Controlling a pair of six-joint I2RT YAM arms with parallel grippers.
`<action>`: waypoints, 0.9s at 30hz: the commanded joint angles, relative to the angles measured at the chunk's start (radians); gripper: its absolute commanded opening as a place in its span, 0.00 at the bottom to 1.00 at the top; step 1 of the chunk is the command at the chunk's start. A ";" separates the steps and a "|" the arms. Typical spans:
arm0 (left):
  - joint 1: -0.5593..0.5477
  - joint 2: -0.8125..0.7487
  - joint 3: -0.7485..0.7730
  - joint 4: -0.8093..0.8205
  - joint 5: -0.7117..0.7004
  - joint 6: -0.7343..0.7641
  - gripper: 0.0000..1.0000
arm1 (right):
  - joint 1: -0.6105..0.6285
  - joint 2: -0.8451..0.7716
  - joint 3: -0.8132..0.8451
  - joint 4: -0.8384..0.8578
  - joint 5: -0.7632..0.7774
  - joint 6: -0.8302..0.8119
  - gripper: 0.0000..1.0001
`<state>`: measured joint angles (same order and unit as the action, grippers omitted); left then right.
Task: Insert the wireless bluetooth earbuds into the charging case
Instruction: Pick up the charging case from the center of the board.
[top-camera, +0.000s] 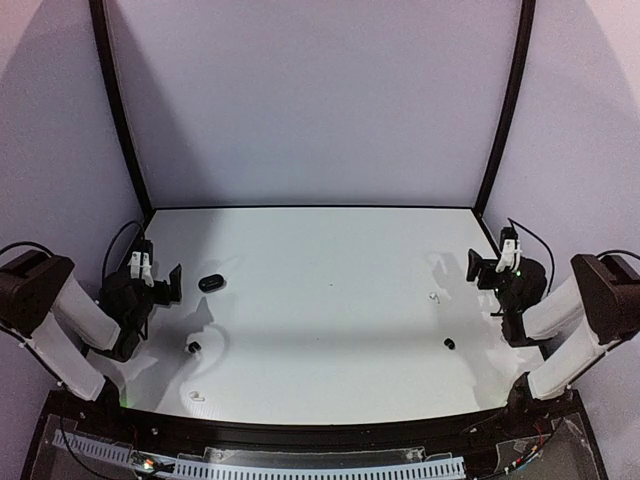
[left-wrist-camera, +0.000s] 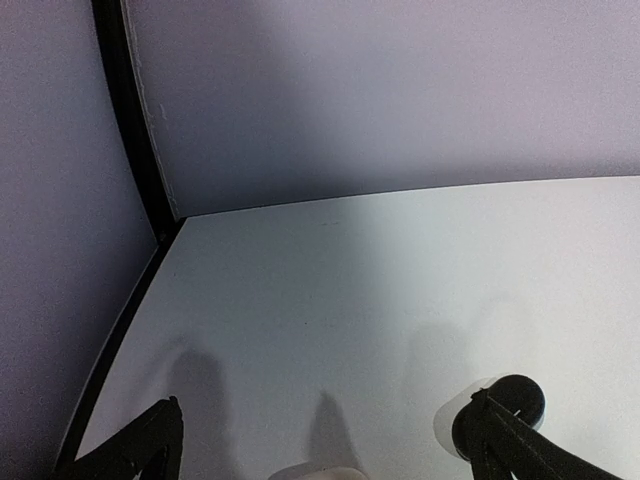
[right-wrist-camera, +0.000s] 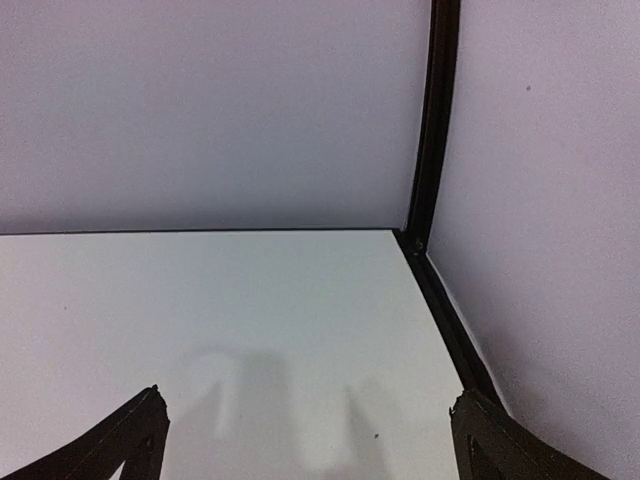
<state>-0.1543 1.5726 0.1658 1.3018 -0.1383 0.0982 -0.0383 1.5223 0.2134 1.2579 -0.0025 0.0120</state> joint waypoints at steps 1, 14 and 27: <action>0.007 0.005 0.012 0.185 0.000 0.004 0.99 | -0.002 -0.118 0.099 -0.198 0.026 0.002 0.99; 0.007 -0.477 0.216 -0.485 -0.049 -0.075 0.99 | -0.002 -0.379 0.400 -0.684 -0.301 0.225 0.99; 0.006 -0.063 1.045 -1.783 0.598 0.497 1.00 | 0.291 -0.215 0.679 -0.853 -0.426 0.119 0.97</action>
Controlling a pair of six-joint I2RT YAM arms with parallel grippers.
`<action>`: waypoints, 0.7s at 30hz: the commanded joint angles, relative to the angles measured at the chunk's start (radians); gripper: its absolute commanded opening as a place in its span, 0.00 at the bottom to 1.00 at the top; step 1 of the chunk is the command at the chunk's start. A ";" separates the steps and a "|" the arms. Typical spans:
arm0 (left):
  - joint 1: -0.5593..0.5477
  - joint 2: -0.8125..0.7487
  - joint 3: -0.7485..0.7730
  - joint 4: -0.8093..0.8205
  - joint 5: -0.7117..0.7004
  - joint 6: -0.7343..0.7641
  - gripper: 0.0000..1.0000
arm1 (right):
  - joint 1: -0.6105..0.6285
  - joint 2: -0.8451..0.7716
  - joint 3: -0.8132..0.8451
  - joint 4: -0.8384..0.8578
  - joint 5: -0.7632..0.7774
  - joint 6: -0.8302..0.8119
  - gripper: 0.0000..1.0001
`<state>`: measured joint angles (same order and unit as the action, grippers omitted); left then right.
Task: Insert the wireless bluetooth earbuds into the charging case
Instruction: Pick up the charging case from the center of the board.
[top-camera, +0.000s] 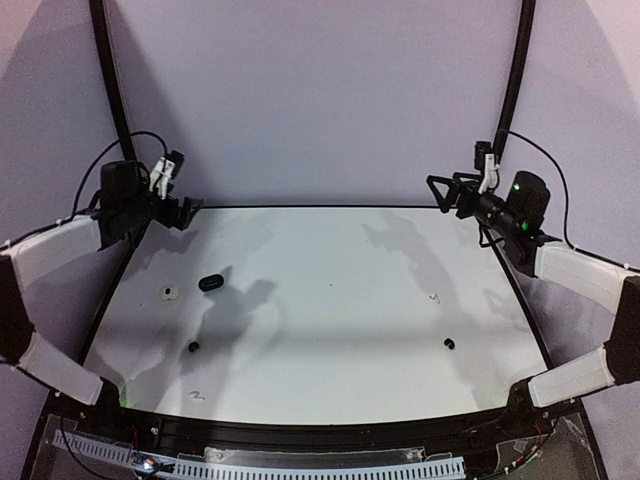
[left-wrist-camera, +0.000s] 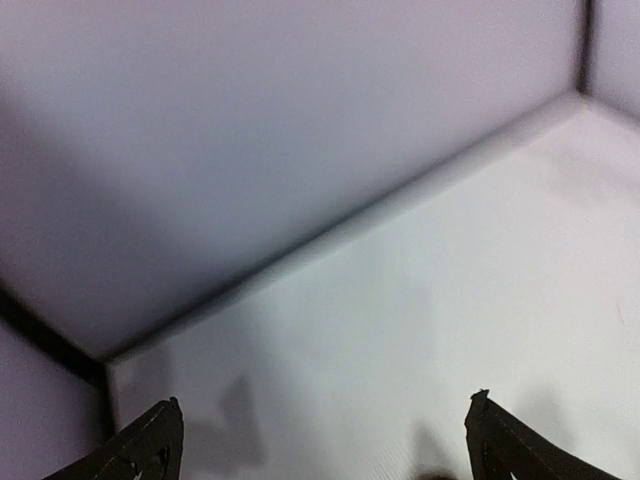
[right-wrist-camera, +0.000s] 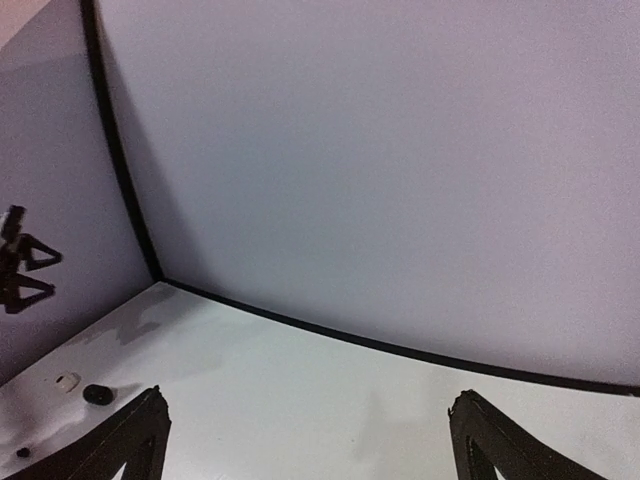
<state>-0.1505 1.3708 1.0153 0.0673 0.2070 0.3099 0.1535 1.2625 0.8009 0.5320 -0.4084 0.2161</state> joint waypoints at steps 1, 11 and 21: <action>0.003 0.211 0.237 -0.592 0.260 0.316 1.00 | 0.121 0.060 0.105 -0.140 -0.018 -0.106 0.98; 0.001 0.619 0.565 -1.046 0.068 0.745 1.00 | 0.384 0.214 0.227 -0.188 0.029 -0.236 0.99; -0.004 0.636 0.463 -0.936 0.037 0.766 0.98 | 0.430 0.273 0.265 -0.198 0.045 -0.253 0.99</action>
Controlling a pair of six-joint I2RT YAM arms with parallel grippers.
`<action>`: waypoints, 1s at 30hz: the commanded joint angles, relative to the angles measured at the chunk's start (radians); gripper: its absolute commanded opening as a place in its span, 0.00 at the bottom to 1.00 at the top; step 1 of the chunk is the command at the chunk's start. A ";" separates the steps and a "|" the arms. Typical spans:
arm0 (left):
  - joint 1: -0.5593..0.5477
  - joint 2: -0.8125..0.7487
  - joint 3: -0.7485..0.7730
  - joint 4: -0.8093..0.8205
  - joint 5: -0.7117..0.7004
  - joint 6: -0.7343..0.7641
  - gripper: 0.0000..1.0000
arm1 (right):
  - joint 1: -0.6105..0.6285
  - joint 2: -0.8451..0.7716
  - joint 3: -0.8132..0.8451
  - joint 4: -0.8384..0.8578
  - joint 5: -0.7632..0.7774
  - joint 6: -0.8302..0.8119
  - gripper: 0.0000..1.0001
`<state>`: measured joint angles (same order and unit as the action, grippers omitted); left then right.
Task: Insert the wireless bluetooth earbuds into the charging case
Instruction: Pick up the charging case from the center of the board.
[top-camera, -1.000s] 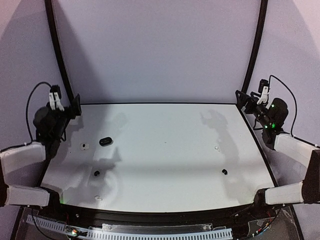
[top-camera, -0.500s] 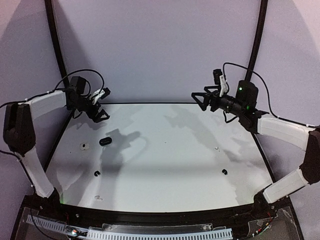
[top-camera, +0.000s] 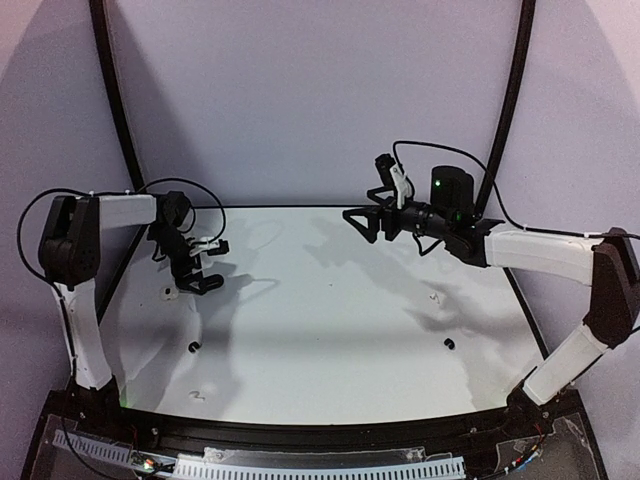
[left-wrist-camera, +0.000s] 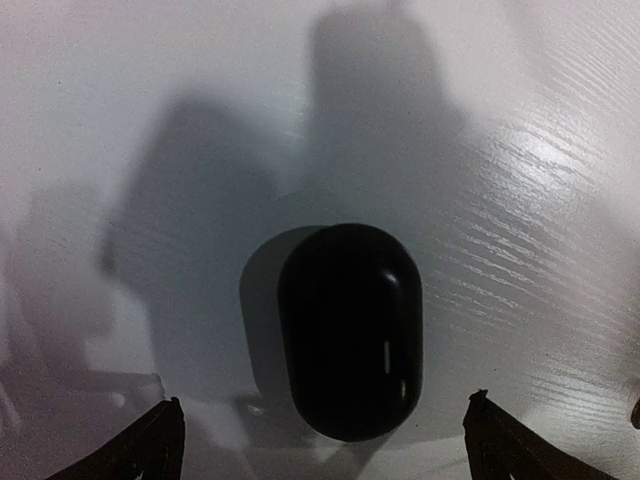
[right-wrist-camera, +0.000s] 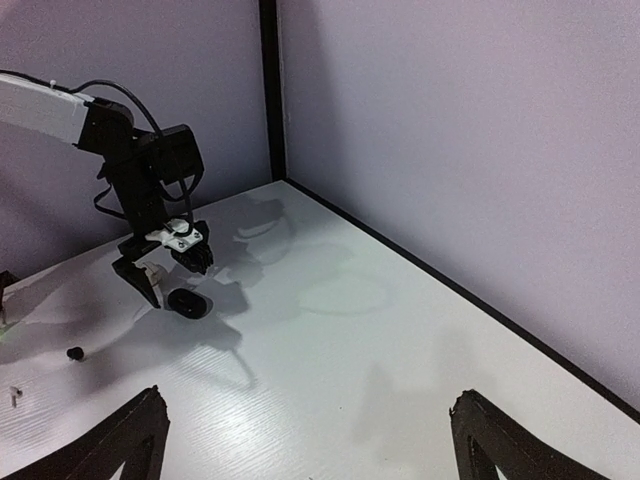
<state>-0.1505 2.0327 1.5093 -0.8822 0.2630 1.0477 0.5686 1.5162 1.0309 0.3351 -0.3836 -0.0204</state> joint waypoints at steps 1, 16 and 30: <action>-0.006 -0.025 -0.047 0.022 -0.025 0.025 0.97 | 0.017 0.024 0.038 -0.005 0.021 -0.016 0.99; -0.037 -0.017 -0.074 0.077 -0.005 -0.018 0.50 | 0.035 0.064 0.077 -0.061 0.044 -0.015 0.99; -0.094 -0.180 -0.040 0.160 0.057 -0.067 0.01 | 0.043 0.126 0.190 -0.122 0.071 0.171 0.99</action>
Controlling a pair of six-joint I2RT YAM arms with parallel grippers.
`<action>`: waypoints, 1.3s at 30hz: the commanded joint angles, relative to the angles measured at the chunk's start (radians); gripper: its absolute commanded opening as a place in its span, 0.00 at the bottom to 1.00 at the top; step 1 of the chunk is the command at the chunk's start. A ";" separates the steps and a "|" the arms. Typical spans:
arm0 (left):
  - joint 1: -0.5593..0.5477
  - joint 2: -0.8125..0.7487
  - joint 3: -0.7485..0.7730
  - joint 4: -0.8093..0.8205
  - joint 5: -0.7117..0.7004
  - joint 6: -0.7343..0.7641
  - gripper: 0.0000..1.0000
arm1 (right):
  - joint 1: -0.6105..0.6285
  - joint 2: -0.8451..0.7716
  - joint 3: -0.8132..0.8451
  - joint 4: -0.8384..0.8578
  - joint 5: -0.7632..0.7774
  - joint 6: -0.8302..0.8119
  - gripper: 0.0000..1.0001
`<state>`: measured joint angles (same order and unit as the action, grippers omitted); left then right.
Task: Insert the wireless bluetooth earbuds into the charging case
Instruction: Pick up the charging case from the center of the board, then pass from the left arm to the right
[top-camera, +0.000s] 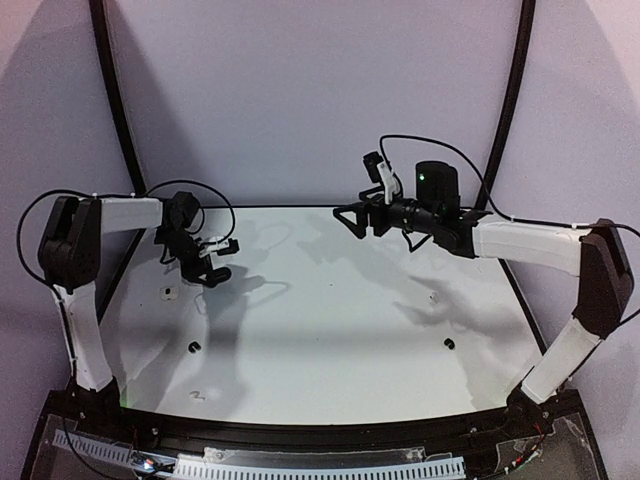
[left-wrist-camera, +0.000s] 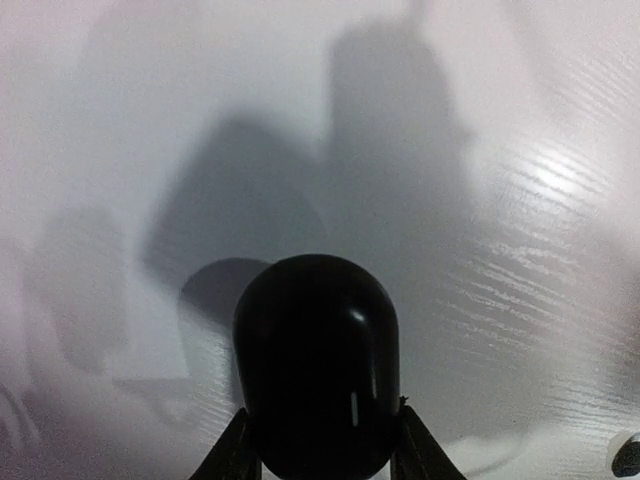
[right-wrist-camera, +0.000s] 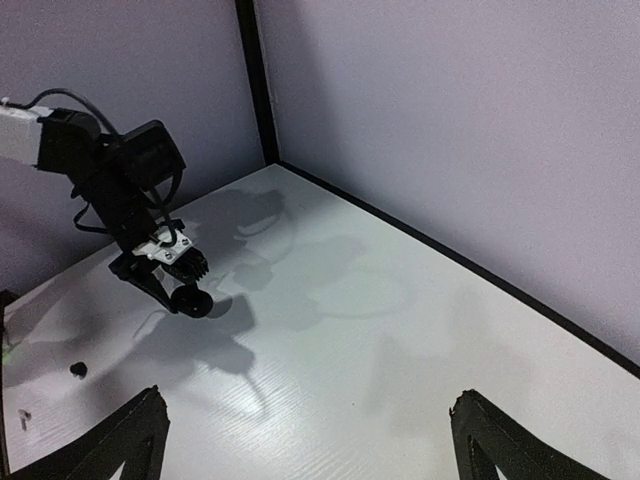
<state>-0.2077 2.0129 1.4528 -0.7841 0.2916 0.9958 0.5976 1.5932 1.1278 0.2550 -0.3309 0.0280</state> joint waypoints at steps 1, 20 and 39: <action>-0.045 -0.188 0.014 0.103 0.028 -0.015 0.01 | 0.016 0.069 0.116 -0.061 0.013 0.161 0.99; -0.436 -0.745 -0.476 0.889 -0.254 0.383 0.01 | 0.229 0.181 0.361 -0.029 -0.141 0.148 0.85; -0.459 -0.760 -0.491 0.926 -0.238 0.414 0.01 | 0.258 0.271 0.437 -0.025 -0.096 0.106 0.35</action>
<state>-0.6594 1.2819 0.9791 0.1127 0.0544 1.3960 0.8490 1.8519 1.5303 0.1982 -0.4442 0.1593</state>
